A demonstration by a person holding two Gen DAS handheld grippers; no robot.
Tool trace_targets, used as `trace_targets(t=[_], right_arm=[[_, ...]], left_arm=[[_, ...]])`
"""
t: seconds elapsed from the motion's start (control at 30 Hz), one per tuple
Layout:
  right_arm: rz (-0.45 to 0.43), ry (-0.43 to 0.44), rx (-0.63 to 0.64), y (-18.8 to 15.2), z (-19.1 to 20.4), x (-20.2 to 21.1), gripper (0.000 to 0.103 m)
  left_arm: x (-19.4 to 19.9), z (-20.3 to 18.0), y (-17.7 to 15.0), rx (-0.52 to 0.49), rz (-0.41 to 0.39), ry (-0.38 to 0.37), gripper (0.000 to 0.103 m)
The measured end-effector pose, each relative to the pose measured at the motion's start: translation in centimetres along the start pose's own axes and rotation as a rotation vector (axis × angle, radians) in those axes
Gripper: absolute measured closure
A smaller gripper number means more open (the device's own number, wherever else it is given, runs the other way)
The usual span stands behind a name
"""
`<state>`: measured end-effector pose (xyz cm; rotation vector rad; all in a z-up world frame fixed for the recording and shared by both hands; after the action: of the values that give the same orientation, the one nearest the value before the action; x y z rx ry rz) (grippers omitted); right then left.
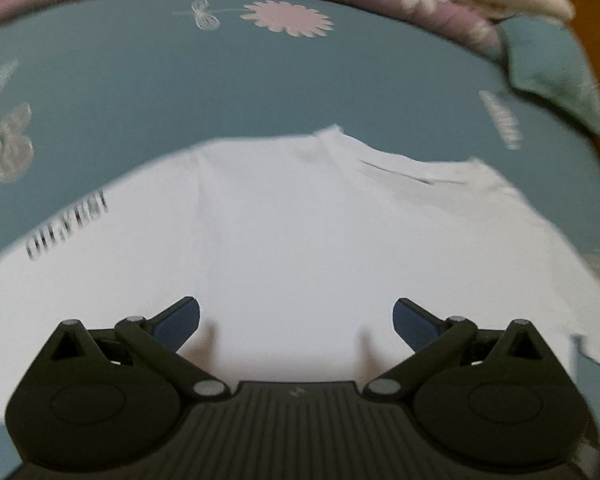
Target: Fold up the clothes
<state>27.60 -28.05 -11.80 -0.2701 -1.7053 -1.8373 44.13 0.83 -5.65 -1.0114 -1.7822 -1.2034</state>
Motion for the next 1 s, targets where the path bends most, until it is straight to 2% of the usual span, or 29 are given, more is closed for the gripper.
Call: trace_targets(t=[0.1, 0.2, 0.3, 0.37, 0.43, 0.57, 0.63, 0.7, 0.77, 0.87, 1.0], right_arm=[[0.000, 0.001, -0.002, 0.0, 0.0, 0.0, 0.000], [-0.002, 0.004, -0.006, 0.0, -0.1, 0.0, 0.000], [-0.003, 0.008, -0.015, 0.0, -0.1, 0.0, 0.000], [0.003, 0.002, -0.006, 0.0, 0.0, 0.0, 0.000], [0.012, -0.007, 0.006, 0.1, 0.2, -0.1, 0.000], [0.074, -0.067, 0.091, 0.3, 1.3, -0.7, 0.000], [0.137, -0.100, 0.138, 0.5, 2.1, -0.7, 0.000], [0.196, -0.100, 0.145, 0.6, 2.9, 0.0, 0.000], [0.194, -0.076, 0.112, 0.9, 3.8, 1.7, 0.000], [0.198, -0.071, 0.073, 1.0, 5.2, 4.2, 0.000], [0.215, -0.109, 0.068, 0.4, 6.9, 7.1, 0.000]], left_arm=[[-0.3, 0.8, -2.6, 0.041, 0.022, -0.051, 0.001], [-1.7, 2.1, -4.4, 0.057, 0.026, -0.071, 0.001], [-2.9, 4.2, -5.5, 0.099, 0.037, -0.043, 0.001], [-2.1, 5.4, -6.2, 0.131, 0.014, -0.065, 0.001], [-1.2, 6.2, -6.9, 0.135, 0.023, -0.021, 0.001], [0.7, 7.1, -9.0, 0.092, 0.036, 0.036, 0.001], [2.2, 6.7, -10.3, 0.048, 0.008, 0.030, 0.001], [3.9, 5.5, -11.8, -0.009, -0.027, -0.009, 0.001], [5.2, 4.2, -13.4, -0.071, -0.078, -0.021, 0.001], [6.8, 3.3, -15.7, -0.142, -0.159, 0.009, 0.001], [7.0, 2.0, -18.1, -0.224, -0.191, 0.030, 0.001]])
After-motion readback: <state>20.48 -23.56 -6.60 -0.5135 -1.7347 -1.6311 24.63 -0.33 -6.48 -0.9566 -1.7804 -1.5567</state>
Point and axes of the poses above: each gripper's, at about its wrist camera, not at the fingertips, and x roughly against the way its jaws point, z to its left, y to its top, the point moved 6 cm from there along -x, roughly the way its jaws point, and after that the axes turned 9 degrees about x, right-handed, at the moved point
